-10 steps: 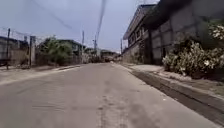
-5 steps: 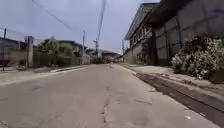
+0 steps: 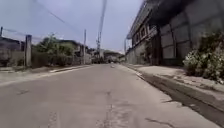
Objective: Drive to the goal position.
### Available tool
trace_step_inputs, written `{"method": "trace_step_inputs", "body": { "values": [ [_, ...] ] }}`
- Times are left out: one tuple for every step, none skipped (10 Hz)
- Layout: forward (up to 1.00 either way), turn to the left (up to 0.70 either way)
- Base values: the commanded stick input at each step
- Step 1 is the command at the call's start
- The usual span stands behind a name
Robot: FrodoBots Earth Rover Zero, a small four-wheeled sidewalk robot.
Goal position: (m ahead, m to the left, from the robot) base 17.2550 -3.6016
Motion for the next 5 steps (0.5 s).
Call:
{"method": "trace_step_inputs", "body": {
  "values": [
    [1.0, -0.27],
    [1.0, -0.07],
    [1.0, -0.04],
    [1.0, -0.08],
    [1.0, -0.13]
  ]
}}
